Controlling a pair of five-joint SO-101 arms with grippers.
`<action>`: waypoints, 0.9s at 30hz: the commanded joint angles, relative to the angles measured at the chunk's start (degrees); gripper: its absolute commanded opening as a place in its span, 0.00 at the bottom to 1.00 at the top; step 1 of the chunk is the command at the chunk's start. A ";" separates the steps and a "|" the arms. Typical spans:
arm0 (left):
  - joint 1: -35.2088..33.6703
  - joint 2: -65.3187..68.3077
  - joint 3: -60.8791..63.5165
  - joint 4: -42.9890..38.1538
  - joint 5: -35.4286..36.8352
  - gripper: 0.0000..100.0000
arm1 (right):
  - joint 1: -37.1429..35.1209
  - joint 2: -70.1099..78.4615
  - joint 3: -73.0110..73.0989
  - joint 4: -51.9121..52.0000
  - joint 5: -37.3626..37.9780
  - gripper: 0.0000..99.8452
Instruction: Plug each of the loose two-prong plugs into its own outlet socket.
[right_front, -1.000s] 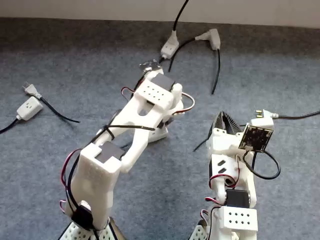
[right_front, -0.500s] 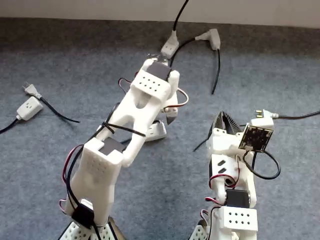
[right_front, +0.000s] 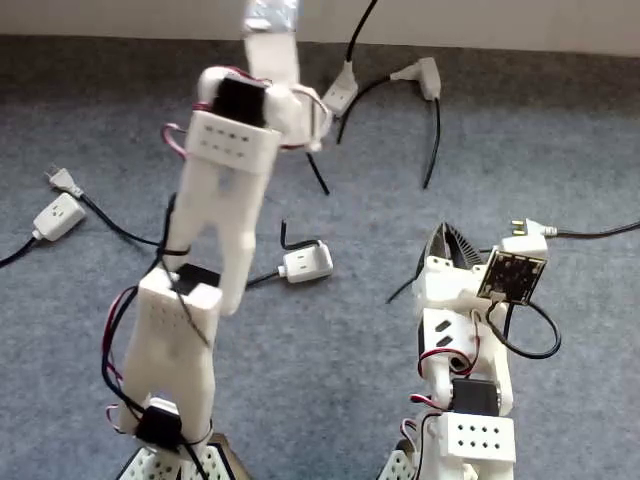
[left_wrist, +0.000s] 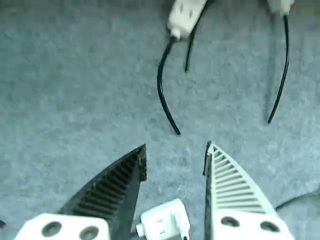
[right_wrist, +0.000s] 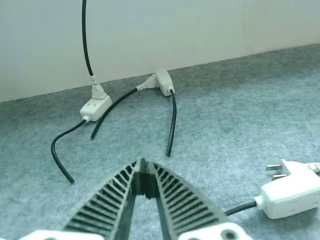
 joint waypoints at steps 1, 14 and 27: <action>-4.79 -0.66 -8.40 -0.35 -1.14 0.20 | -0.48 -1.10 7.87 0.04 0.70 0.01; -6.90 -1.19 12.79 0.88 -35.16 0.20 | -0.57 -1.10 7.87 0.04 0.70 0.01; -3.74 -6.64 37.14 0.97 -53.19 0.20 | -0.57 -1.10 7.87 -0.13 0.70 0.01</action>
